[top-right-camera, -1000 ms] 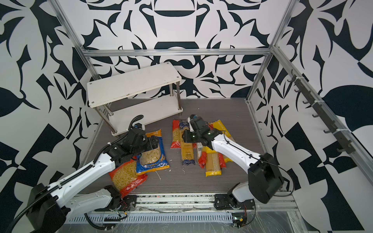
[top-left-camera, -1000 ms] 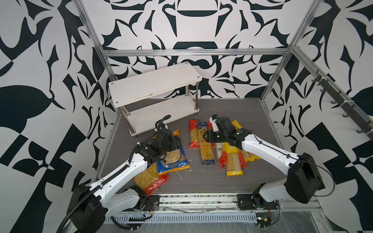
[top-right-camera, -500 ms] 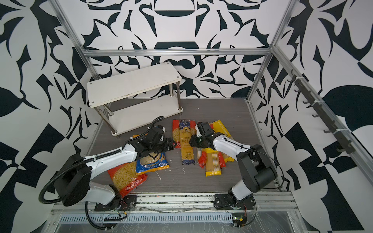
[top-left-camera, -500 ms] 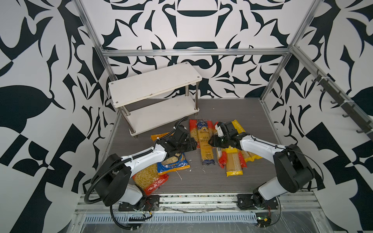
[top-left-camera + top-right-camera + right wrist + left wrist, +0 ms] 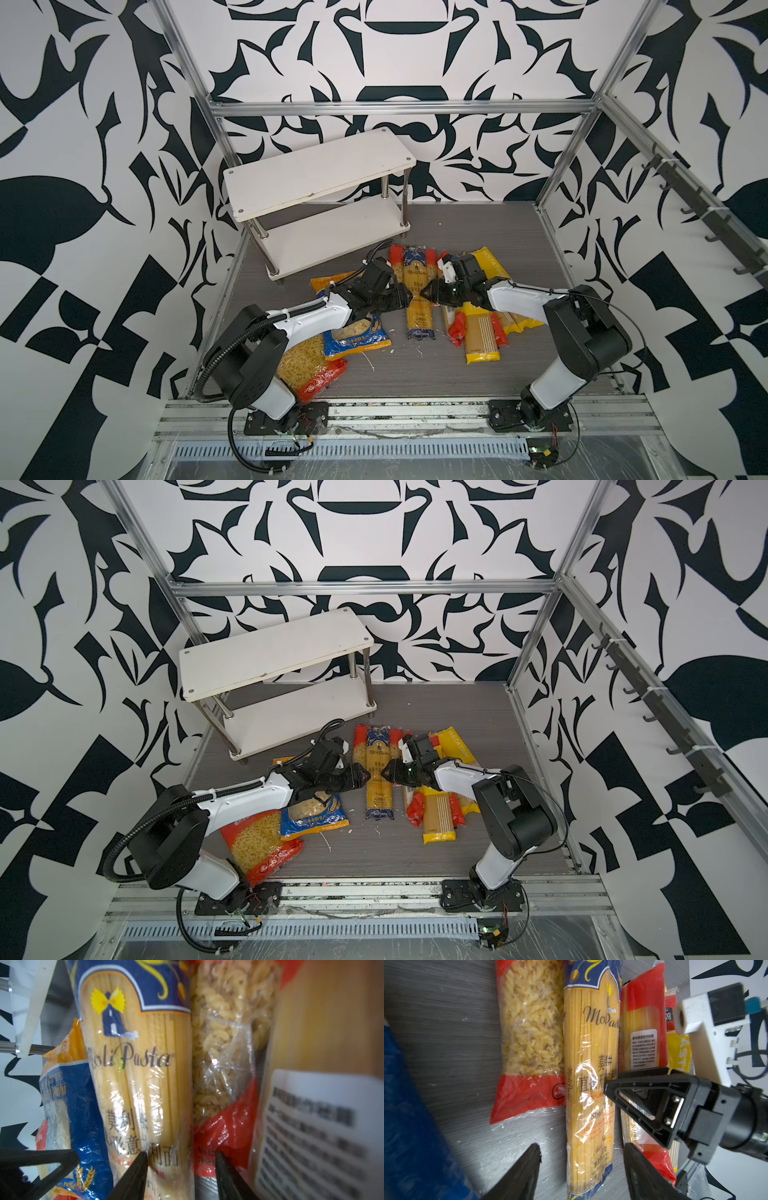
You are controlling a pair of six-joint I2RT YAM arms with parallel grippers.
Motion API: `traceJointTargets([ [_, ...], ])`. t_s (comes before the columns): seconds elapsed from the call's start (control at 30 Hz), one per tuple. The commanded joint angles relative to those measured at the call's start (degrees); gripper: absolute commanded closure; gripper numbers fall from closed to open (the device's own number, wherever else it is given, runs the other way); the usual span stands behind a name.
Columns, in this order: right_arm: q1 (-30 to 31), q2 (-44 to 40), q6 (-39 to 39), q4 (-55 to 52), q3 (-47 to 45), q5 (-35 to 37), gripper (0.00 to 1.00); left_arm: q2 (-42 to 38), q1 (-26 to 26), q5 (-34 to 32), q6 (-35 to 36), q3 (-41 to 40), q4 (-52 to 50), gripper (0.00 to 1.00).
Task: Arrange pasta packages on shelves
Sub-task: Move the pasta bag to the pasta bag, then pick up the pasta bag.
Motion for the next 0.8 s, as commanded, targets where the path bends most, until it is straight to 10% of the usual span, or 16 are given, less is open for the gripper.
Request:
traceJointTargets([
  [0.0, 0.55, -2.64, 2.27, -1.51, -2.69, -3.53, 0.43, -1.91, 0.60, -0.25, -0.25, -0.44, 0.02, 0.35],
  [0.47, 4.58, -3.79, 6.90, 6.22, -9.09, -1.65, 0.40, 1.60, 0.55, 3.23, -2.93, -3.74, 6.66, 0.46],
  [0.77, 5.02, -4.12, 7.43, 13.83, -10.70, -3.69, 0.78, -5.55, 3.41, 1.28, -0.58, -3.93, 1.34, 0.47],
])
